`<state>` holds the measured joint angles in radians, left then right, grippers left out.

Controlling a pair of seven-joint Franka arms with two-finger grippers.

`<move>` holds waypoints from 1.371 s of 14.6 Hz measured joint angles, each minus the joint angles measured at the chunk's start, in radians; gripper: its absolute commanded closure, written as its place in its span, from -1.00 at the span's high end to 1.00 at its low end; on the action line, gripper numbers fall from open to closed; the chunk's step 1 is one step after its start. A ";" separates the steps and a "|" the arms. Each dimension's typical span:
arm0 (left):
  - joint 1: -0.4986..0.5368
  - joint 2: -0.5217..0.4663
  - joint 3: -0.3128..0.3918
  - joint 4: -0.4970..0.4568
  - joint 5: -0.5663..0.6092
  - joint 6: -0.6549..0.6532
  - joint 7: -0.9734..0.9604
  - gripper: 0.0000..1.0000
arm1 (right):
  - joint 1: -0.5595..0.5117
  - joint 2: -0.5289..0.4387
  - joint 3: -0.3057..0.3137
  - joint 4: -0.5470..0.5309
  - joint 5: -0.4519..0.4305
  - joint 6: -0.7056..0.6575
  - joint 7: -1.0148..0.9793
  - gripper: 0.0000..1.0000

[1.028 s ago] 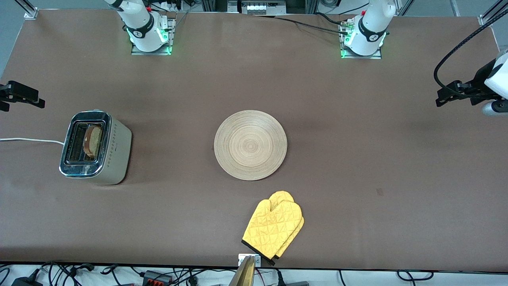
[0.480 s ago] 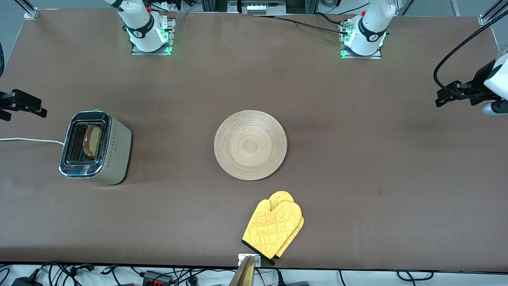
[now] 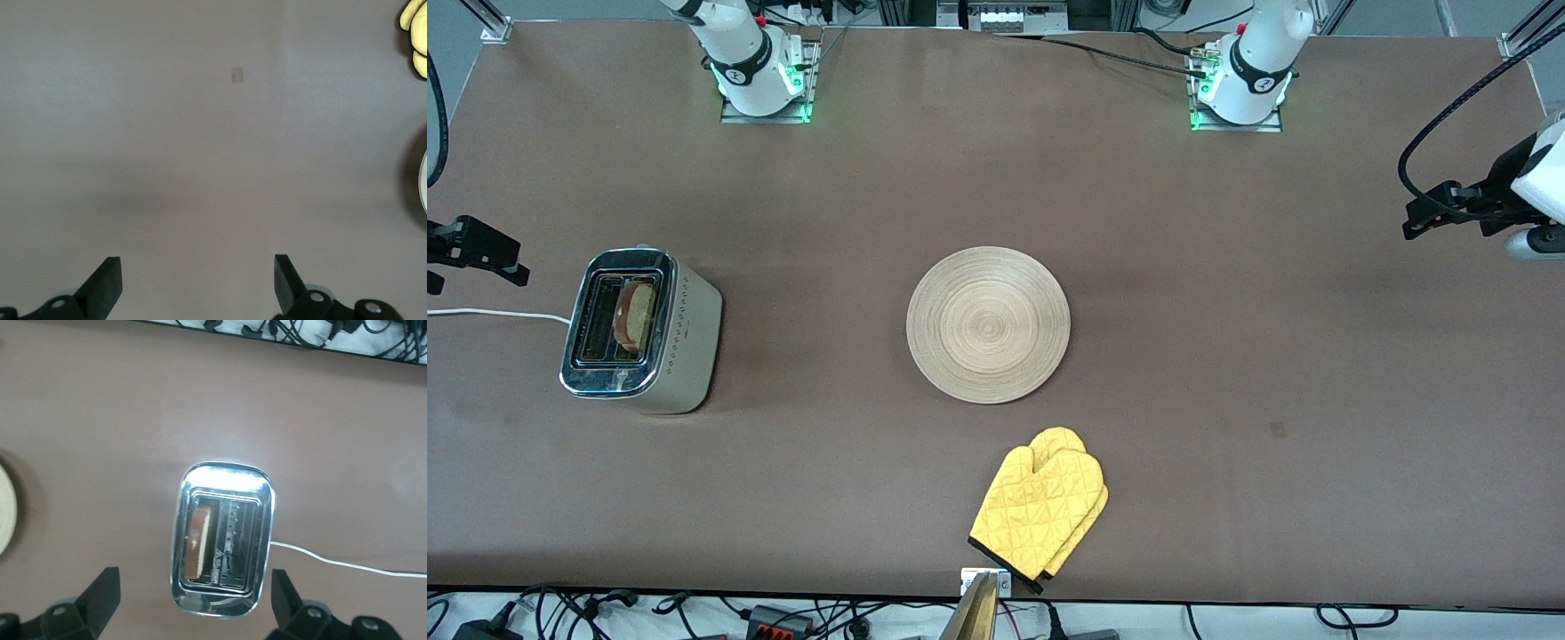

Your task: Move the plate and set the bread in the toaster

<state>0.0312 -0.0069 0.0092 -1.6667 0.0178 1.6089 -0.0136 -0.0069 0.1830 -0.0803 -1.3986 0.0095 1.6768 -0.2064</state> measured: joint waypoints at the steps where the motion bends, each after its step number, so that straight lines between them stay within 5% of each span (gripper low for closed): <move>1: 0.000 0.000 0.000 0.000 0.000 0.000 0.000 1.00 | -0.001 0.000 -0.004 -0.003 -0.004 0.000 0.000 1.00; 20: 0.000 0.000 0.000 0.000 0.000 0.000 0.000 1.00 | -0.002 -0.024 -0.031 -0.002 -0.005 -0.117 0.061 1.00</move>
<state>0.0313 -0.0069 0.0093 -1.6667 0.0175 1.6089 -0.0136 -0.0085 0.1594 -0.1108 -1.4003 0.0042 1.5595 -0.1453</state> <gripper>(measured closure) 0.000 0.000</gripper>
